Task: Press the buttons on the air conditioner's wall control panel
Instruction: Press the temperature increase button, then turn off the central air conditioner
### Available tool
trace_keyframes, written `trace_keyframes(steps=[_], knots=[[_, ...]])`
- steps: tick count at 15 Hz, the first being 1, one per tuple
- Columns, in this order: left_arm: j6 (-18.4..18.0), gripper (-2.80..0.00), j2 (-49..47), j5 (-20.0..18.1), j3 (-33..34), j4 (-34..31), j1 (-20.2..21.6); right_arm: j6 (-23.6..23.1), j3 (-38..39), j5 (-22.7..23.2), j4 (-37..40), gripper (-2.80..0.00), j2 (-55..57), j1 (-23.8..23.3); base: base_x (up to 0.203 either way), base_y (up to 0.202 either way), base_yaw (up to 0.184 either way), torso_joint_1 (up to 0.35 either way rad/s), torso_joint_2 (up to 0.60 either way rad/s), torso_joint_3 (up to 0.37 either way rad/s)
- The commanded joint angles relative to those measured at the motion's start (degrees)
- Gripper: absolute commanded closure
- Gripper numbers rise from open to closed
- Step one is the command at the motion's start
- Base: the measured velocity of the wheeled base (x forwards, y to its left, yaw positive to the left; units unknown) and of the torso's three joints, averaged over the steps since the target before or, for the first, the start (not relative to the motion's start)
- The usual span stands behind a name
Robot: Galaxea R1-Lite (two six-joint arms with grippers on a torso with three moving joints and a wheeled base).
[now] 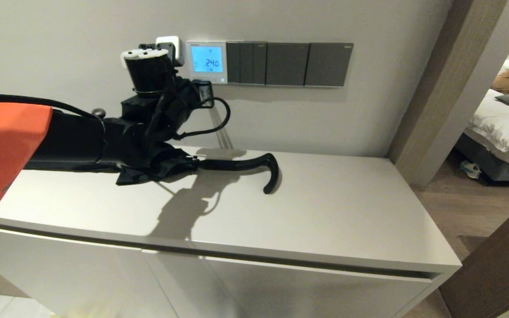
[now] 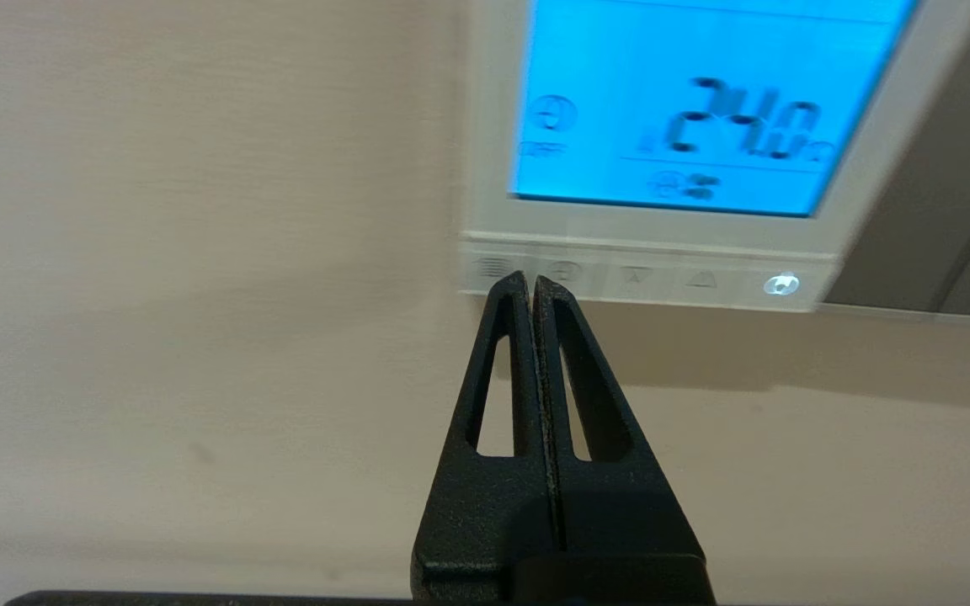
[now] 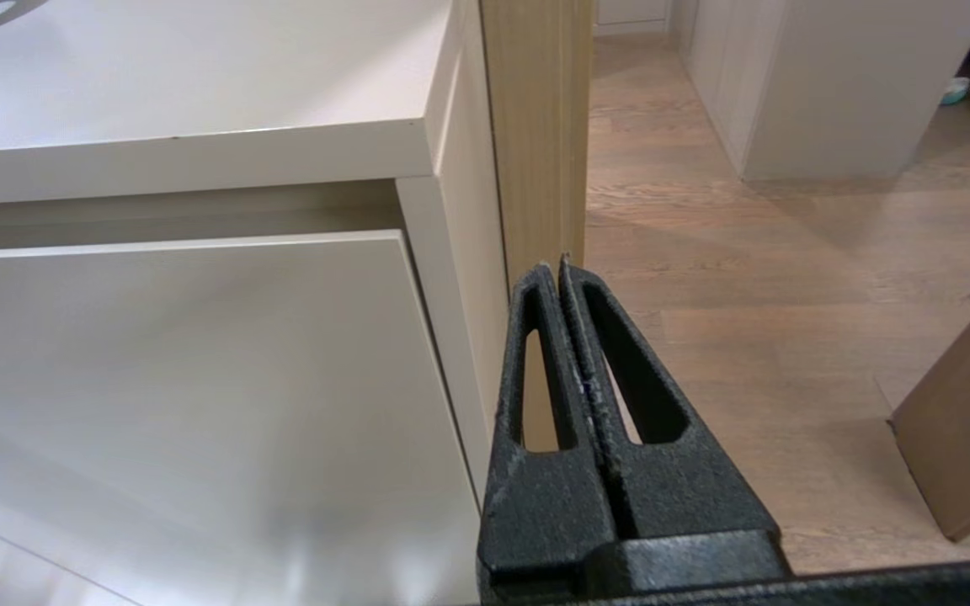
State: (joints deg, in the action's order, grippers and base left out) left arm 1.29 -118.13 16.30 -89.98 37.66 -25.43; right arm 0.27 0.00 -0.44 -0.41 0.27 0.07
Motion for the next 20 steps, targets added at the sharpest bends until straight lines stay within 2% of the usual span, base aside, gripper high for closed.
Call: trace_keyframes(steps=[1, 14, 17, 20], knots=[[-0.32, 0.0, 2.11, 0.14, 1.47, 0.57, -0.15, 0.0, 0.18, 0.0, -0.02, 0.0, 0.0, 0.01, 0.0, 0.0, 0.0, 0.0, 0.0, 0.0], [-0.86, 0.0, 10.69, 0.05, 6.77, 1.72, -0.21, 0.0, 0.18, 0.0, -0.02, 0.0, 0.08, 0.01, 0.0, 0.0, 0.0, 0.0, 0.0, 0.0], [-0.93, 0.0, 18.99, 0.05, 12.96, 1.77, -0.1, 0.0, 0.18, 0.05, -0.02, 0.0, 0.08, 0.01, 0.0, 0.0, 0.0, 0.0, 0.0, 0.0], [-1.55, 0.0, 30.67, 0.09, 25.01, 1.66, -0.03, 0.0, 0.18, 0.04, -0.02, 0.0, 0.04, 0.01, 0.0, 0.0, 0.0, 0.0, 0.0, 0.0]])
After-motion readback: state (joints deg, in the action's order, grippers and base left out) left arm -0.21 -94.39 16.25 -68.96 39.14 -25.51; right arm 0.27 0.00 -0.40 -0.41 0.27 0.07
